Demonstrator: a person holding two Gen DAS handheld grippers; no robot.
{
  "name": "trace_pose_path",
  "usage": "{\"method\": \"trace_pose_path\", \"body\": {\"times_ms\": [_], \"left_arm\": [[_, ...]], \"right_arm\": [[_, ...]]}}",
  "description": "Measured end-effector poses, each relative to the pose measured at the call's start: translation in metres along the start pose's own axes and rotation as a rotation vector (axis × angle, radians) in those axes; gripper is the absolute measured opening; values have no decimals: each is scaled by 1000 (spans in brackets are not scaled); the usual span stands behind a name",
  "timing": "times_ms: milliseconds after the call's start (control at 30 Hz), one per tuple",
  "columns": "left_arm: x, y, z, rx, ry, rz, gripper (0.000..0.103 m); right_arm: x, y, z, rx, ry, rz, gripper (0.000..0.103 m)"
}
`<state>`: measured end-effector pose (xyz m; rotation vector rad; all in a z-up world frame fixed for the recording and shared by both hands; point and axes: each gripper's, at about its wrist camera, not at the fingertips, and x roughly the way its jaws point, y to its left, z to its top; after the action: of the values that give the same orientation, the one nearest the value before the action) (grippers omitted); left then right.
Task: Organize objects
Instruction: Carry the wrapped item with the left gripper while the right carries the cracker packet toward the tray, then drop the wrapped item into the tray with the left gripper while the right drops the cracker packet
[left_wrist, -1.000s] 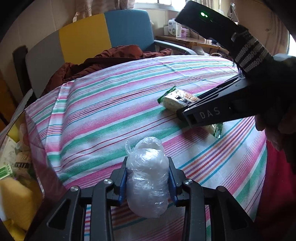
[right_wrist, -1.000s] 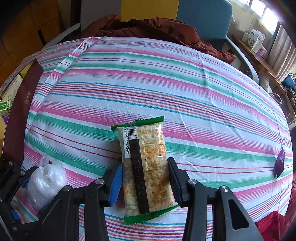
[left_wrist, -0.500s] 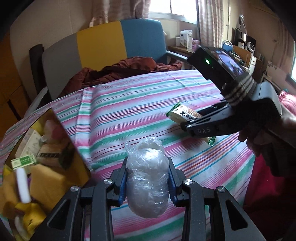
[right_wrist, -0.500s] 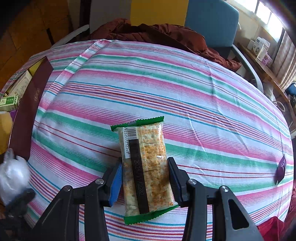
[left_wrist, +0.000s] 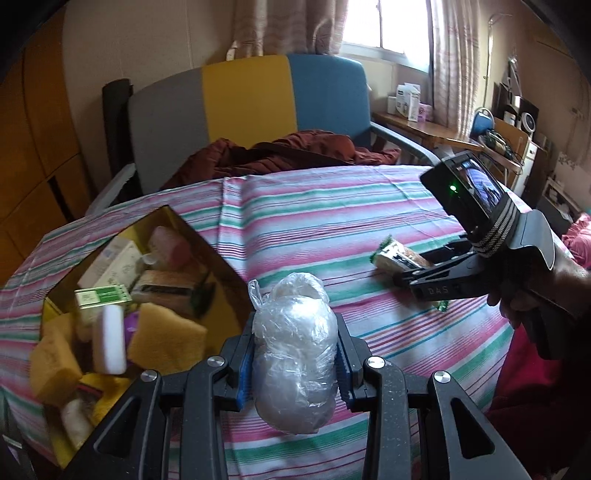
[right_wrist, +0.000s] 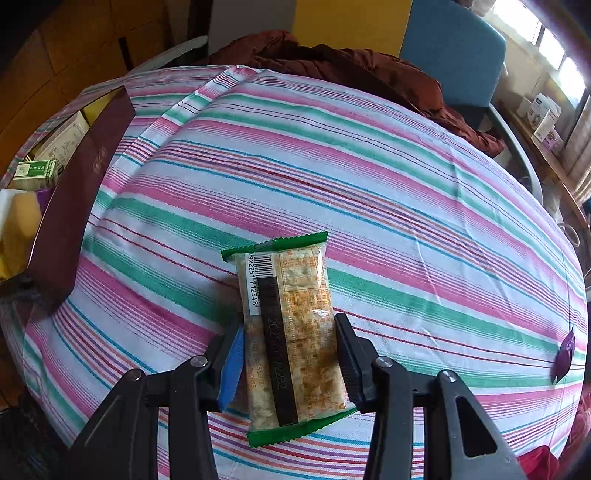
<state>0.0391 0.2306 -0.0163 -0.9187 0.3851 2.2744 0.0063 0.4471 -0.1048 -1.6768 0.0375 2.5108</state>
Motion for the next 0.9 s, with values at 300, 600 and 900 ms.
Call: {"method": "trace_pose_path", "body": {"times_ms": [300,600,900], "left_arm": [[-13,36,-10,-71,-4,26,37],[-29,94,-26,-198,-7,77,37],[-53,155,-43,-331,-25,149,37]], "right_arm": [[-4,5,1,40,35,3,46],[-55,53,17,36,-99,126,45],[-76,142,46,-63,-182,299,46]]}}
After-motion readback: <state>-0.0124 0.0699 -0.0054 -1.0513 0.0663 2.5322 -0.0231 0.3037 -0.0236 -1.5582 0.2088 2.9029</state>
